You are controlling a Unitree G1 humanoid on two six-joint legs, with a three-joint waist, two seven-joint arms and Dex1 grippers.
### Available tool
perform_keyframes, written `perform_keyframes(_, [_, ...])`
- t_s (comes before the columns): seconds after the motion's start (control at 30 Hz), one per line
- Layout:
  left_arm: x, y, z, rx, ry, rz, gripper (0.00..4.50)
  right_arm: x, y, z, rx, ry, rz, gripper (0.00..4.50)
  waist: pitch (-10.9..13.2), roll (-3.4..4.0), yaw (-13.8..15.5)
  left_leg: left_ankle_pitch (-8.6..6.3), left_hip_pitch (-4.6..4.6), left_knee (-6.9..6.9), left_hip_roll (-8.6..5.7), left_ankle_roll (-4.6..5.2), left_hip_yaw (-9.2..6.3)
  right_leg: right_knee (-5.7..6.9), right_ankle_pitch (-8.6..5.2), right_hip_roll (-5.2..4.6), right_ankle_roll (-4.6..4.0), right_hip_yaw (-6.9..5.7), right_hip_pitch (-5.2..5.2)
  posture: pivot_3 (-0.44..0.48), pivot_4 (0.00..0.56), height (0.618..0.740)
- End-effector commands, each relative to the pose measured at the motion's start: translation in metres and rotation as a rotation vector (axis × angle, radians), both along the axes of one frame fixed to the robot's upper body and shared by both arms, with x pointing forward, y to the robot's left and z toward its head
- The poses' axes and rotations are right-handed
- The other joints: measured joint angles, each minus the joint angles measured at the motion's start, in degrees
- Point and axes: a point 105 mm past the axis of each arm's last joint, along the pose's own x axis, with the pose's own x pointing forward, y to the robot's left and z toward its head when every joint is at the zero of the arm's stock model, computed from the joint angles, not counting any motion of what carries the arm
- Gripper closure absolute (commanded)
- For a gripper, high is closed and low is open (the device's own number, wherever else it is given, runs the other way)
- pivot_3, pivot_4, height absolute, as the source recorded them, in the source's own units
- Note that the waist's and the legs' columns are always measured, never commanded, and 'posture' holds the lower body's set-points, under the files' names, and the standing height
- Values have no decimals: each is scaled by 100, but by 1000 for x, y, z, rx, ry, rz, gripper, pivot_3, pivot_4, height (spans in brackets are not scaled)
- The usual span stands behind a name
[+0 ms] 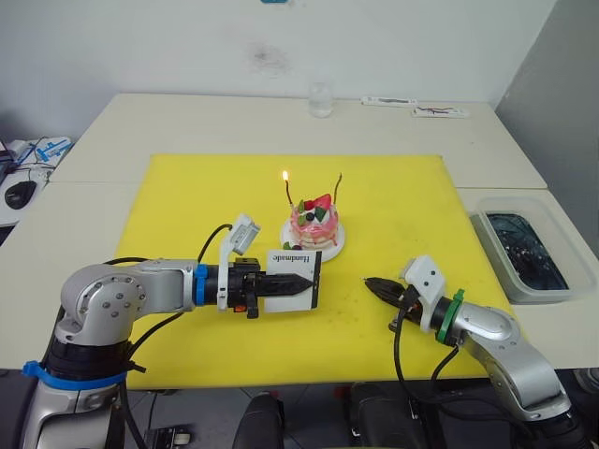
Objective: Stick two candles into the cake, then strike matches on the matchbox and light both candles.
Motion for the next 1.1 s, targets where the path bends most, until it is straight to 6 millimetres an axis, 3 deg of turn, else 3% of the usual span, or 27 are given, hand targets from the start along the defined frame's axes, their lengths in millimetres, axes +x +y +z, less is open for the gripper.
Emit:
perform_keyframes(0.03, [0,-2,8,-24,-41,-2,4500,9,-2,3,-2,-61,-46,4481,0,0,-1,0,0,0,0,0,0,-1,0,0,0,0,0,0,150,740])
perform_keyframes(0.13, [0,-2,8,-24,-41,-5,4500,14,-4,0,7,-70,-80,4481,0,0,-4,0,2,1,0,0,0,1,0,1,0,0,0,0,150,740])
perform_keyframes(0.23, [0,-1,8,-22,-41,-4,4500,15,-6,-4,0,-64,-88,3836,0,0,-4,0,3,3,0,0,0,2,1,0,2,1,1,0,150,740])
perform_keyframes(0.33, [0,-1,8,-20,-39,-3,4500,11,-4,-5,-6,-65,-69,2867,0,0,-4,0,3,4,0,0,0,2,2,0,3,1,2,0,150,740])
perform_keyframes(0.6, [-1,0,7,-21,-36,-2,4500,13,-2,4,58,-116,-91,2867,0,0,-6,0,2,-2,0,0,0,1,-1,1,-1,0,0,0,150,740])
perform_keyframes(0.93, [-2,-1,7,-23,-34,-7,4500,11,0,1,70,-100,-89,2867,0,0,-5,0,2,0,0,0,-1,2,-1,1,-1,0,1,0,150,740])
perform_keyframes(1.1, [-2,-1,6,-23,-31,-8,4500,12,3,-1,66,-94,-87,4449,0,0,-5,0,2,-1,0,0,-1,2,0,0,-1,0,0,0,150,740])
